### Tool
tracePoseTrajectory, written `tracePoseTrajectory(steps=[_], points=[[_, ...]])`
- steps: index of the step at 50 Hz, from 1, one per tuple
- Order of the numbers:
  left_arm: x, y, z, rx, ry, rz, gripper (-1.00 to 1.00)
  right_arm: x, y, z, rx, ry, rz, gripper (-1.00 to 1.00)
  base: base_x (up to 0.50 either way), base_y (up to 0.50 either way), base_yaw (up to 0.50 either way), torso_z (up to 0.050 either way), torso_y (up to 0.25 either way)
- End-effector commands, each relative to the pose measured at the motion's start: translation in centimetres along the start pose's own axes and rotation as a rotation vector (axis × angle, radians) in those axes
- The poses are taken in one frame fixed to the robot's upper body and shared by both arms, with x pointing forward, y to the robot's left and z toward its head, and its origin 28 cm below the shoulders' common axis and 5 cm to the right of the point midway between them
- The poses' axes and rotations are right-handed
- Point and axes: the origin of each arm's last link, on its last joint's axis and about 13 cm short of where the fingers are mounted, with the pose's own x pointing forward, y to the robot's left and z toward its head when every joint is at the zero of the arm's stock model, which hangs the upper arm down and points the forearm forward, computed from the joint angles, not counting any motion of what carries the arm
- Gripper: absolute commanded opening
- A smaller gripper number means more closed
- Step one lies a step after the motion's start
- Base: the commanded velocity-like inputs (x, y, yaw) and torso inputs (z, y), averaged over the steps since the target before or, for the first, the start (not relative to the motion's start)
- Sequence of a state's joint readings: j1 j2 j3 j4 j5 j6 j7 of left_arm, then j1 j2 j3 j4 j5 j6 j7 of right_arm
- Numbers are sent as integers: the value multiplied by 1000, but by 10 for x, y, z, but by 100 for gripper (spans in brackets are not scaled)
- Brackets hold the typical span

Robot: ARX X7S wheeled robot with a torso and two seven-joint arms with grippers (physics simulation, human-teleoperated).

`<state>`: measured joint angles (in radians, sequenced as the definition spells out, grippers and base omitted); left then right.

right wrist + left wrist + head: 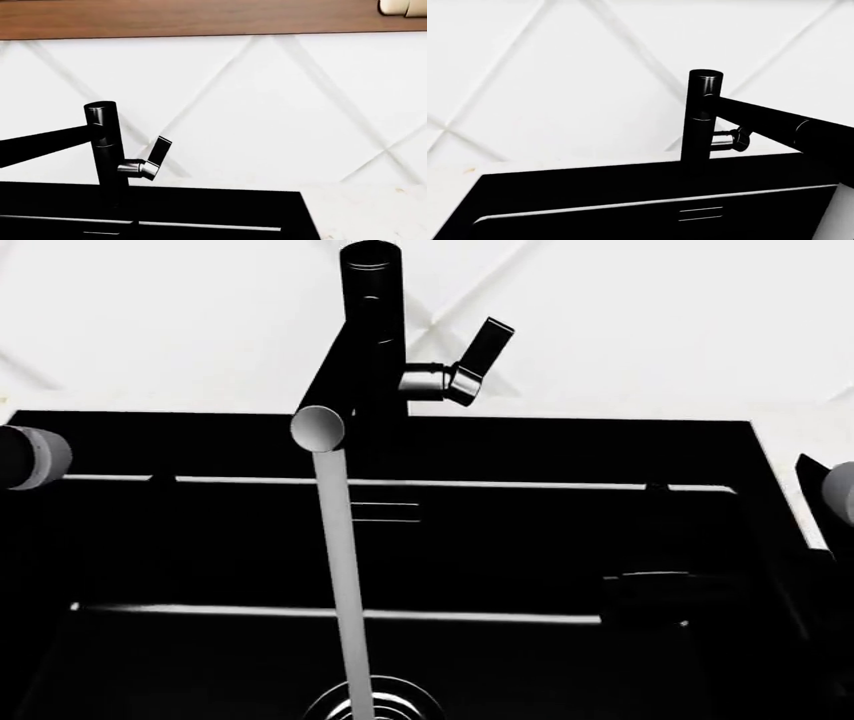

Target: Pick the broccolis and asparaguss from the sink and place them in one bowl. Place the onion in the other bowl. Then turn off the sink faucet.

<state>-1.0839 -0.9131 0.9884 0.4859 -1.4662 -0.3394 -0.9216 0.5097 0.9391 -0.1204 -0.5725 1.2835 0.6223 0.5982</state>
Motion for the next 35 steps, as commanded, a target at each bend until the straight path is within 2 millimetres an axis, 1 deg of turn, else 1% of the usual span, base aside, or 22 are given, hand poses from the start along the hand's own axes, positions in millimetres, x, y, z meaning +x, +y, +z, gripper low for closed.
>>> tracePoseTrajectory(steps=[1, 9, 18, 21, 23, 24, 27, 30, 31, 32, 33, 34, 35], points=[[2, 2, -2, -1, 6, 6, 100, 2, 1, 1, 0, 4, 2, 100, 219, 1, 0, 0, 0], [3, 4, -4, 2, 7, 9, 100, 1, 1, -1, -3, 12, -3, 100, 211, 1, 0, 0, 0], [5, 6, -5, -5, 27, 22, 100, 2, 1, -1, 7, 5, -12, 100, 0, 0, 0, 0, 0], [5, 7, -5, -6, 26, 28, 100, 5, 0, -1, 42, 9, -23, 100, 0, 0, 0, 0, 0], [4, 9, -5, -10, 23, 33, 100, 12, 3, 0, 80, 5, -2, 100, 0, 0, 0, 0, 0], [4, 9, -5, -8, 24, 35, 100, 19, 3, -3, 63, 62, -4, 100, 0, 0, 0, 0, 0], [3, 8, -8, -10, 26, 31, 100, 43, 3, 1, 97, 68, -30, 100, 0, 0, 0, 0, 0], [3, 5, -9, -6, 28, 24, 100, 69, 2, 1, 94, 58, -13, 100, 0, 0, 0, 0, 0], [3, 6, -9, -8, 28, 23, 100, 80, 4, 1, 126, 45, 9, 100, 0, 0, 0, 0, 0], [4, 7, -9, -11, 28, 24, 100, 87, 5, 1, 117, 53, 7, 100, 0, 0, 0, 0, 0], [4, 7, -9, -12, 28, 24, 100, 87, 5, 1, 117, 53, 7, 100, 0, 0, 0, 0, 0], [4, 8, -9, -11, 28, 25, 100, 97, 5, 2, 140, 39, 0, 100, 0, 0, 0, 0, 0], [4, 7, -9, -11, 27, 22, 100, 102, 5, 2, 141, 36, 2, 100, 0, 0, 0, 0, 0]])
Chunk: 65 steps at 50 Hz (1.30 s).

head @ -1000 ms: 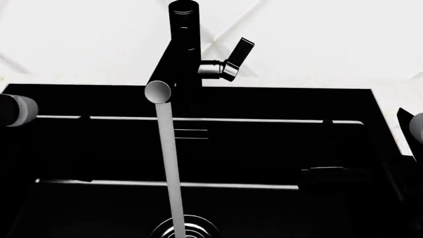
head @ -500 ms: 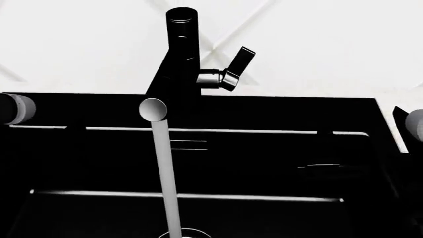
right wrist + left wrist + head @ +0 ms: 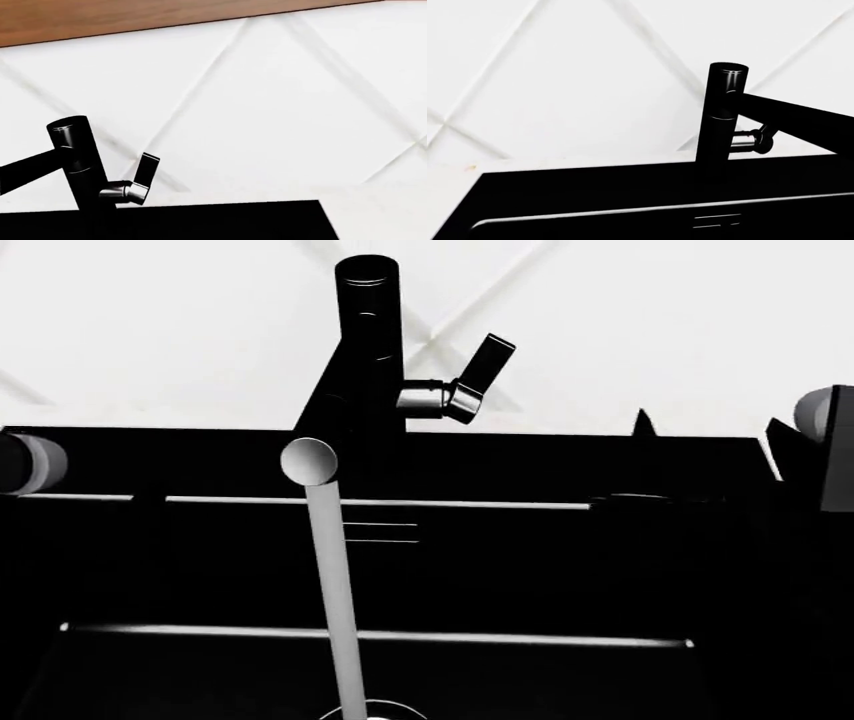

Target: Pick the broccolis and asparaguss from the sink and place them in one bowl. Place the onion in the other bowl. Then turn off the sink faucet.

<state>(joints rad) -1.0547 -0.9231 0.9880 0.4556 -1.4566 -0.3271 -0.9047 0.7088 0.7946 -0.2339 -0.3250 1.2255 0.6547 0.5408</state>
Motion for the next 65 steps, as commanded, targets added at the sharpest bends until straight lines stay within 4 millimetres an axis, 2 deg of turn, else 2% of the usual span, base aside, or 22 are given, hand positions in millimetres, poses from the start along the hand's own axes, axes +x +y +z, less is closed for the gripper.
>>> tracePoseTrajectory(steps=[1, 9, 13, 21, 26, 34, 47, 55, 58, 65], points=[[0, 1, -2, -4, 3, -2, 100, 59, 7, 5, 49, -2, 20, 100, 0, 0, 0, 0, 0], [0, 0, -1, -5, -1, -3, 100, 108, 6, -2, 76, 60, 61, 100, 0, 0, 0, 0, 0], [0, 0, -1, -5, -3, -1, 100, 133, 10, -2, 34, 87, 99, 100, 0, 0, 0, 0, 0], [5, 2, 7, -2, -20, -2, 100, 162, 5, 0, 55, 74, 99, 100, 0, 0, 0, 0, 0], [5, 3, 5, -3, -17, -1, 100, 160, 4, 3, 35, 76, 83, 100, 0, 0, 0, 0, 0], [7, -1, 4, 3, -16, -4, 100, 141, 4, 9, 13, 68, 63, 100, 0, 0, 0, 0, 0], [8, 1, 4, 2, -13, -3, 100, 135, -10, 15, 7, 30, -21, 100, 0, 0, 0, 0, 0], [8, 1, 3, 6, -9, -3, 100, 158, -7, -6, -12, 97, 41, 100, 0, 0, 0, 0, 0], [8, 1, 4, 7, -11, -2, 100, 165, -6, -4, -19, 95, 45, 100, 0, 0, 0, 0, 0], [8, 1, 5, 12, -12, -4, 100, 166, -4, -6, -10, 97, 57, 100, 0, 0, 0, 0, 0]])
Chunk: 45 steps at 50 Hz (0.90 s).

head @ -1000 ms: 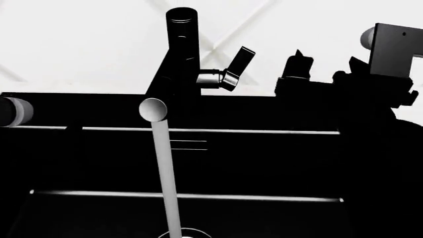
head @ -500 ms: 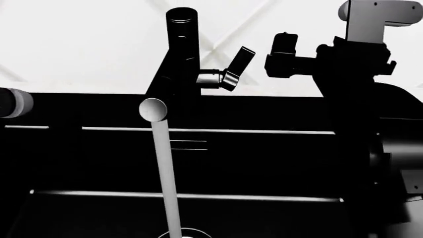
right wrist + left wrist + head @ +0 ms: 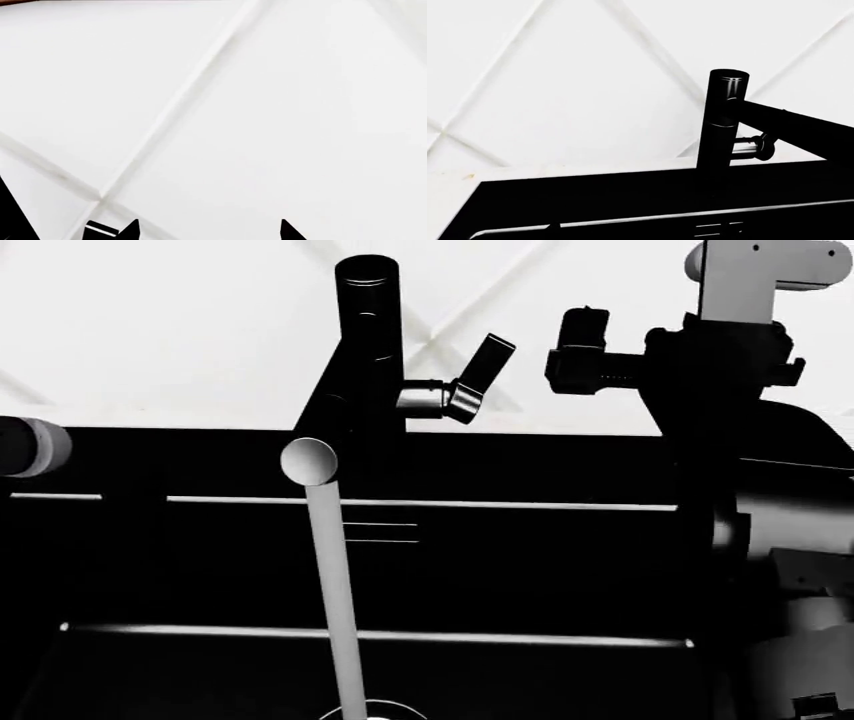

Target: Pick the broccolis and asparaguss from the sink and place them in one bowl. Place the onion in the other bowl. Then turn off the sink faucet.

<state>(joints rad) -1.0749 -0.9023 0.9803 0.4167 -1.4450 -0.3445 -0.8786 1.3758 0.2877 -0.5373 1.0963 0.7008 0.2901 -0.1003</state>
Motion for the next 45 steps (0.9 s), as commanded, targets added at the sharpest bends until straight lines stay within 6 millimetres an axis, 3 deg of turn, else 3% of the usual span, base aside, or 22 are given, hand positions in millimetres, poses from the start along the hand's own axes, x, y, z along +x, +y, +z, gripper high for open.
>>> tracePoseTrajectory(steps=[1, 15, 34, 45], points=[[0, 0, 1, 6, 0, -1, 100, 7, 3, -6, -9, 23, 26, 100, 0, 0, 0, 0, 0], [8, 1, -1, 19, 10, 14, 100, 8, 14, -24, 26, 88, 72, 100, 0, 0, 0, 0, 0], [52, 3, 25, 43, -14, 18, 100, 9, 11, -14, 3, 38, 36, 100, 0, 0, 0, 0, 0], [63, 8, 35, 33, -26, 45, 100, 9, 10, -8, -10, 12, 19, 100, 0, 0, 0, 0, 0]])
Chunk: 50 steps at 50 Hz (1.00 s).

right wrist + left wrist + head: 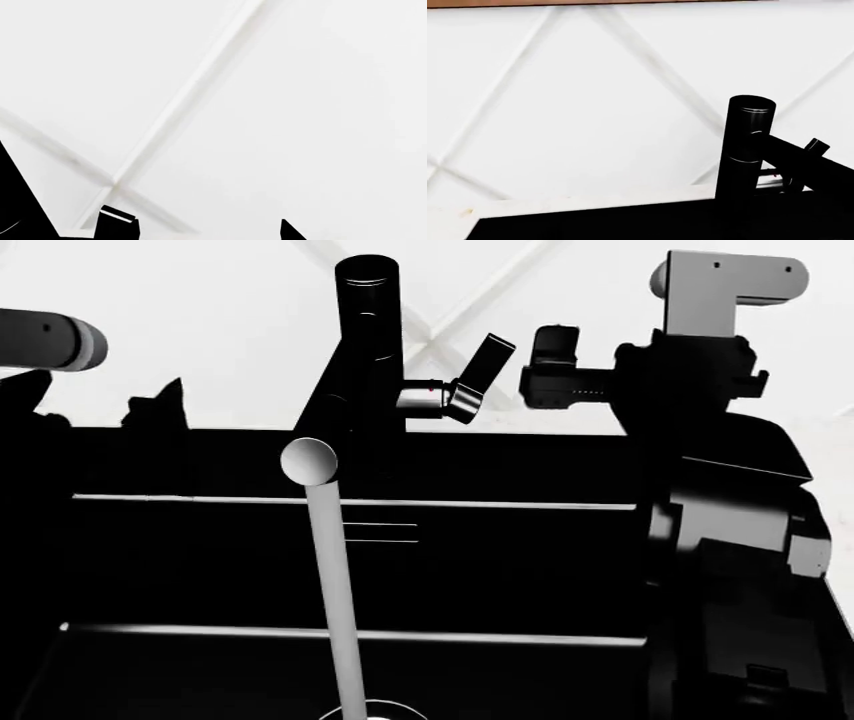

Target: Pick the broccolis and asparaguss from the sink and place them in one bowl. Place the onion in the other bowl. Then turn off the sink faucet.

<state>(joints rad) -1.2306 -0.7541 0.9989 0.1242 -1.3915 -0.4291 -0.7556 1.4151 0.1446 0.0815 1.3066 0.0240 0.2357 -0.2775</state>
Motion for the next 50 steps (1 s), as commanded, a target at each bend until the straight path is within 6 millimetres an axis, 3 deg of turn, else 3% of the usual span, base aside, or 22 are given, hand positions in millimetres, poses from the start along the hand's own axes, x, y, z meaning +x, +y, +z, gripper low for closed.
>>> tracePoseTrajectory(steps=[1, 5, 50], points=[[15, 3, 12, 5, -9, 21, 100, 0, -1, 5, -13, -20, -13, 100, 0, 0, 0, 0, 0], [23, 7, 13, 4, -7, 40, 100, 0, -1, 8, -14, -32, -19, 100, 0, 0, 0, 0, 0], [25, 5, 37, 6, -63, 24, 100, 1, 5, 45, -11, -135, 50, 100, 0, 0, 0, 11, -123]])
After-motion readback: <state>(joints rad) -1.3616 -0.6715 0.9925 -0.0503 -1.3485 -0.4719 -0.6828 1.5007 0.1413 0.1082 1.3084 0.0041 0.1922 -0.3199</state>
